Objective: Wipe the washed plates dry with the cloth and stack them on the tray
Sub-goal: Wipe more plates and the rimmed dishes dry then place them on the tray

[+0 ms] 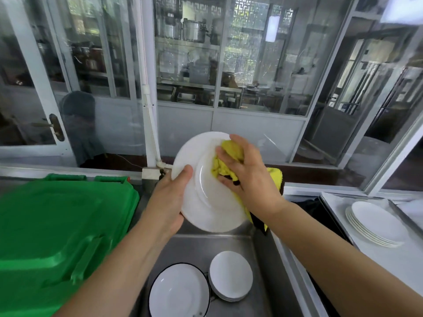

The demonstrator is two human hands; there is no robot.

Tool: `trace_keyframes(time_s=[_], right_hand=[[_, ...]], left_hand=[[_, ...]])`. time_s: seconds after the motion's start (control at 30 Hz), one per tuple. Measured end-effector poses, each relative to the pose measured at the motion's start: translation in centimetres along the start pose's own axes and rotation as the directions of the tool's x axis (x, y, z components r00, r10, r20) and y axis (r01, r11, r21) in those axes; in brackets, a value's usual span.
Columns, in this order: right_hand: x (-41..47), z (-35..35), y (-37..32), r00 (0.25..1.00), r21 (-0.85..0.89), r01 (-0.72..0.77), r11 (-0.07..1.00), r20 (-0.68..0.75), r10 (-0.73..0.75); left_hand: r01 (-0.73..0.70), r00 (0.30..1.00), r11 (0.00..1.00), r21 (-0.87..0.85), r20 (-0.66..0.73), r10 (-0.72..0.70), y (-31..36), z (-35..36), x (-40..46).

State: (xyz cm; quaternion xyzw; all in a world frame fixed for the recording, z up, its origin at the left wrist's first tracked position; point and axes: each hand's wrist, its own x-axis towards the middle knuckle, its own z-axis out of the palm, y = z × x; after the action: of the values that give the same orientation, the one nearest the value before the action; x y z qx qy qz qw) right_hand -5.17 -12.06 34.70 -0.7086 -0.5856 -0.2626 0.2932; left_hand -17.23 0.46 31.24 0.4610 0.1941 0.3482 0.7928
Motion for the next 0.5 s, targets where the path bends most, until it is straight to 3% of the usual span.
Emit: trace_keyframes(time_s=[0.13, 0.33, 0.5], right_hand=[[-0.9, 1.4, -1.8, 0.996, -0.100, 0.084, 0.991, -0.034, -0.088], [-6.2, 0.7, -1.3, 0.977, -0.013, 0.182, 0.983, 0.112, -0.179], [-9.9, -3.0, 3.1, 0.985, -0.096, 0.121, 0.988, 0.138, -0.107]], left_hand=[[-0.004, 1.000, 1.000, -0.029, 0.019, 0.005, -0.9, -0.1, 0.4], [0.039, 0.999, 0.998, -0.043, -0.002, -0.039, -2.1, 0.5, 0.5], [0.081, 0.994, 0.996, 0.030, 0.073, -0.083, -3.1, 2.7, 0.4]])
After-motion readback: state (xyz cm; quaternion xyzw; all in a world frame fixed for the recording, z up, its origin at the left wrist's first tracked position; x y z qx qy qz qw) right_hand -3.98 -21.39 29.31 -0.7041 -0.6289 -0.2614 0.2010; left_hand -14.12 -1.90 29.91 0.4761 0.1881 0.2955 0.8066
